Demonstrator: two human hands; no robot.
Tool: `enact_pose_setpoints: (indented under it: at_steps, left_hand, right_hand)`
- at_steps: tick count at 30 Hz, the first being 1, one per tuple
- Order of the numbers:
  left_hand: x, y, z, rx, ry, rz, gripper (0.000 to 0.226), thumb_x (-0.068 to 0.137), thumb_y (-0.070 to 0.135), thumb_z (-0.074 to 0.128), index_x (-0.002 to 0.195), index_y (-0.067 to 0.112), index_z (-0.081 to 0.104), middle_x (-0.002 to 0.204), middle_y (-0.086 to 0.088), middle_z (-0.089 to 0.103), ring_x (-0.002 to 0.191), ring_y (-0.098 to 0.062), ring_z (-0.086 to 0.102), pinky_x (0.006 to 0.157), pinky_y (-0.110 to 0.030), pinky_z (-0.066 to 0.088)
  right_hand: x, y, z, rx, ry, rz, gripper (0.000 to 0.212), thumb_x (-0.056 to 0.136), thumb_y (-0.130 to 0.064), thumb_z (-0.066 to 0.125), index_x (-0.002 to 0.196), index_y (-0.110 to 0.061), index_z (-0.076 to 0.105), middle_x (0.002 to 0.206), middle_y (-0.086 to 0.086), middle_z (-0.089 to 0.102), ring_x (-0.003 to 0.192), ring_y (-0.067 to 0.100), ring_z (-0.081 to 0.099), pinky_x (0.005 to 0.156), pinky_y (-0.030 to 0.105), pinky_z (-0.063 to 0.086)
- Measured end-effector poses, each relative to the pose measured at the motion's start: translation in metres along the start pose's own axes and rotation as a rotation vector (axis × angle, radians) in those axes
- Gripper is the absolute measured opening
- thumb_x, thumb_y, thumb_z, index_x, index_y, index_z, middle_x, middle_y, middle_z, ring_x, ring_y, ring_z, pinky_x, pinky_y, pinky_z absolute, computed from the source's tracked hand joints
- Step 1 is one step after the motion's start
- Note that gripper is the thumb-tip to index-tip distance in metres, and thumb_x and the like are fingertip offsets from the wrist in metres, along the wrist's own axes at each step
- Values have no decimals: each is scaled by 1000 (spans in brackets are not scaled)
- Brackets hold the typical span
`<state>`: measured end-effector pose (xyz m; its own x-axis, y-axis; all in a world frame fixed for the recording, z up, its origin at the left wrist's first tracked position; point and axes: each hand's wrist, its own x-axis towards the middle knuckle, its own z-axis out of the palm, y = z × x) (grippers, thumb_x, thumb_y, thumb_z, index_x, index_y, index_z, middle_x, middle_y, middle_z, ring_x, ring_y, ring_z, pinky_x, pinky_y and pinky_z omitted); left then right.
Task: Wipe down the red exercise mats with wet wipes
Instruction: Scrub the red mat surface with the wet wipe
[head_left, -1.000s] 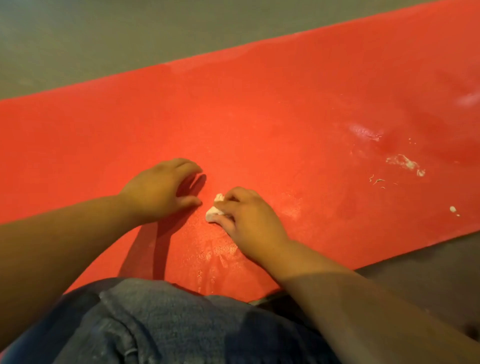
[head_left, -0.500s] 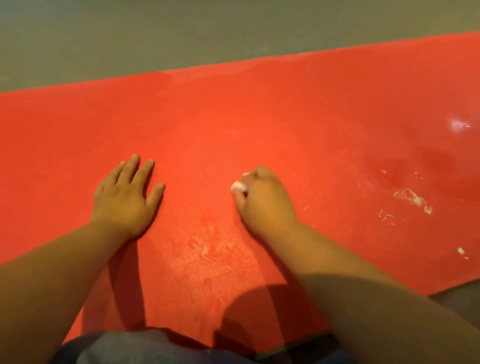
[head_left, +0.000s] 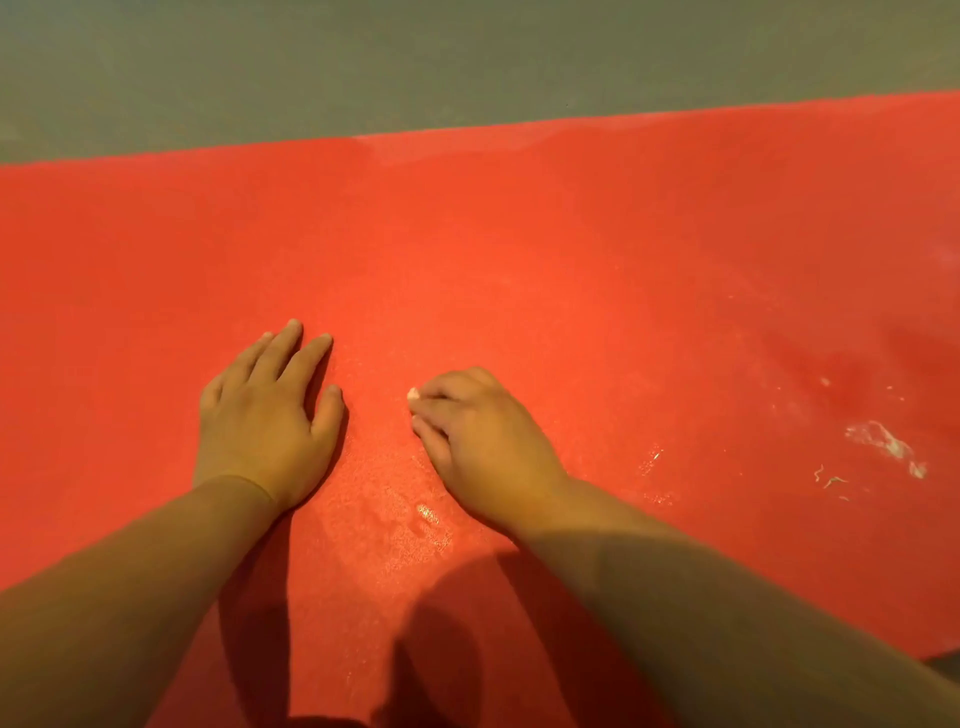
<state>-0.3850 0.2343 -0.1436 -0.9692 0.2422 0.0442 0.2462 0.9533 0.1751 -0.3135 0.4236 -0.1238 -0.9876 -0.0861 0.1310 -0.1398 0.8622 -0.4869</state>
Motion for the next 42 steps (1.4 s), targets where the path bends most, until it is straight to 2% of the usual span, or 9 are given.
enact_pose_setpoints:
  at_steps: [3, 8, 16, 22, 27, 31, 33, 37, 42]
  left_hand:
    - [0, 0, -1, -16, 11, 7, 62, 84, 47, 28, 140, 27, 45, 152, -1, 35, 140, -25, 29, 110, -47, 24]
    - [1, 3, -4, -49, 13, -11, 60, 83, 43, 32, 138, 25, 48, 152, -2, 36, 140, -25, 29, 110, -47, 23]
    - [3, 2, -4, -57, 13, -13, 58, 82, 43, 33, 135, 27, 50, 149, 0, 39, 136, -26, 33, 108, -47, 24]
    - [5, 2, -8, -31, 79, 6, 51, 82, 37, 42, 129, 24, 58, 127, -4, 56, 108, -31, 50, 91, -44, 37]
    - [60, -1, -10, 7, 75, 4, 53, 82, 43, 44, 123, 16, 63, 102, -13, 56, 92, -36, 52, 77, -45, 41]
    - [72, -9, 0, -86, 65, -3, 59, 80, 47, 44, 132, 20, 56, 142, -13, 44, 131, -33, 39, 107, -48, 31]
    - [73, -13, 2, -123, 15, -24, 66, 80, 49, 41, 140, 21, 47, 153, -10, 31, 141, -28, 26, 118, -45, 15]
    - [77, -14, 2, -157, 29, -81, 71, 81, 50, 36, 144, 19, 40, 156, -7, 25, 145, -23, 18, 120, -40, 8]
    - [81, -11, 2, -156, 44, -95, 69, 83, 47, 35, 145, 16, 39, 156, -8, 27, 145, -23, 20, 120, -38, 11]
  right_hand:
    - [16, 47, -26, -96, -9, -5, 20, 88, -15, 58, 103, -15, 72, 106, 2, 69, 102, 25, 55, 90, 31, 41]
    - [49, 120, -72, -117, 328, 591, 22, 89, -13, 55, 106, -8, 68, 108, 14, 68, 103, 31, 60, 91, 35, 43]
    - [43, 25, -7, -19, -50, -26, 23, 90, -13, 56, 108, -16, 70, 109, 1, 68, 103, 21, 56, 93, 29, 40]
    - [72, 134, -83, -195, 264, 542, 21, 85, -6, 57, 99, -4, 72, 106, 18, 67, 102, 33, 59, 89, 31, 37]
    - [68, 48, -21, -62, 174, 274, 22, 88, -3, 55, 100, -6, 72, 106, 13, 69, 102, 29, 59, 94, 27, 34]
    - [60, 25, -4, -18, -65, -131, 22, 87, -8, 59, 104, -14, 71, 106, 3, 69, 98, 22, 59, 91, 27, 40]
    - [75, 62, -30, -86, 4, -22, 21, 86, -5, 58, 99, -11, 73, 103, 7, 70, 98, 26, 61, 91, 26, 39]
    - [103, 125, -68, -132, 328, 596, 24, 83, -4, 55, 100, -4, 72, 104, 18, 67, 100, 32, 60, 87, 29, 38]
    - [107, 21, 7, 52, 68, 165, 25, 85, -3, 54, 101, -11, 71, 104, 4, 67, 99, 20, 59, 86, 4, 31]
